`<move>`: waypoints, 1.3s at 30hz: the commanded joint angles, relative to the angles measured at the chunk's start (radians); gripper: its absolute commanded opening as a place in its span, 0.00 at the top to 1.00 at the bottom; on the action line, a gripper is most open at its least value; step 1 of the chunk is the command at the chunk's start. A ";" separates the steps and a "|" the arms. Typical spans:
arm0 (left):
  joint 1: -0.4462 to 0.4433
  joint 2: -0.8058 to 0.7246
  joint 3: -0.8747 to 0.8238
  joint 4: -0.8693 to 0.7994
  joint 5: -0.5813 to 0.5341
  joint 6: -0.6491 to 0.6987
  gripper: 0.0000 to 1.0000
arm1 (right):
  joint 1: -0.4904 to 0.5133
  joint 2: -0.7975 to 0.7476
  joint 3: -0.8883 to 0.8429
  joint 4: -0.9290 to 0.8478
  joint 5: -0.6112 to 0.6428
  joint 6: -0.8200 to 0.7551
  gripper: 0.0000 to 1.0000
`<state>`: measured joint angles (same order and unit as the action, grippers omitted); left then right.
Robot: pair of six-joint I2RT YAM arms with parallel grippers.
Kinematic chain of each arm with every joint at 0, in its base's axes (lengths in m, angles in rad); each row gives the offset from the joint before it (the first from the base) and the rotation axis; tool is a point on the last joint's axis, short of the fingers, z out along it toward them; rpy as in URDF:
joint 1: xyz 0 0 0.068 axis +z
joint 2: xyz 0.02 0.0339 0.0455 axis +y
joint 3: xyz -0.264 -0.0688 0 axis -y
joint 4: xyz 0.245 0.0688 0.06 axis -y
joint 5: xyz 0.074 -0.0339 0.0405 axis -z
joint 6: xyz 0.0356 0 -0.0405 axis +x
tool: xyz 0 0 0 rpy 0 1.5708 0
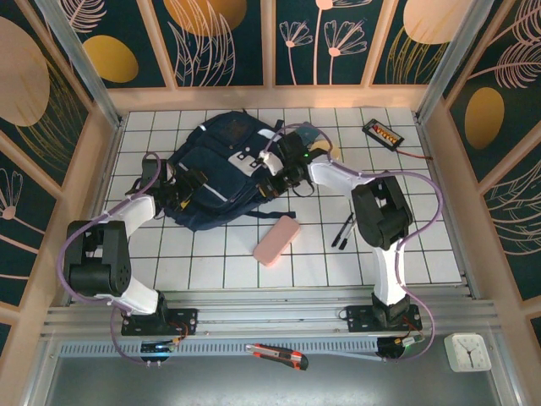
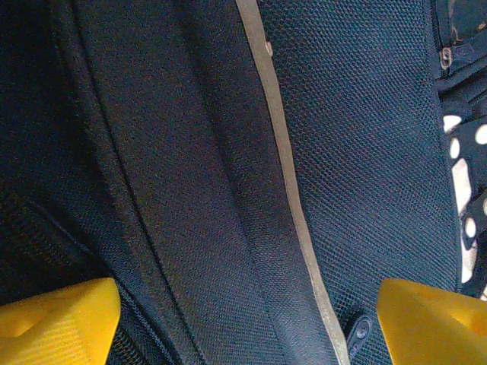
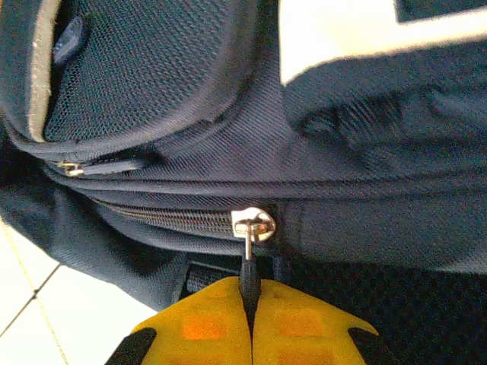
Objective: Pack the student bag
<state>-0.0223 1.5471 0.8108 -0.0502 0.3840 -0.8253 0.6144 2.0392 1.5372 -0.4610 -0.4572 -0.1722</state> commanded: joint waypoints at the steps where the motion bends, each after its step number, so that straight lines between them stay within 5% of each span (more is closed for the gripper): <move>1: 0.005 -0.001 -0.031 0.028 0.015 -0.043 0.14 | 0.079 -0.026 0.040 -0.066 0.216 -0.075 1.00; 11: -0.006 -0.002 -0.047 0.116 0.049 -0.096 0.16 | 0.217 0.030 0.112 -0.160 0.236 -0.056 1.00; 16: -0.007 -0.111 0.053 -0.099 -0.103 0.135 0.02 | 0.180 -0.067 0.116 -0.110 0.182 0.011 1.00; 22: -0.007 -0.312 0.095 -0.152 -0.278 0.417 0.01 | 0.074 -0.181 0.164 -0.091 0.080 0.075 1.00; 27: -0.015 -0.435 0.029 0.024 -0.180 0.770 0.02 | 0.006 -0.243 0.170 -0.096 0.031 0.085 1.00; 33: -0.098 -0.392 0.062 0.081 0.015 1.127 0.08 | -0.010 -0.294 0.099 -0.102 0.005 0.074 1.00; 39: -0.211 -0.238 0.201 -0.003 0.133 1.245 0.15 | -0.010 -0.312 0.070 -0.090 -0.005 0.079 1.00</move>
<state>-0.1993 1.2751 0.9474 -0.0364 0.4065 0.2836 0.5980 1.8015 1.5993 -0.6006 -0.4034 -0.0975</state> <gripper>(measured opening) 0.856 0.057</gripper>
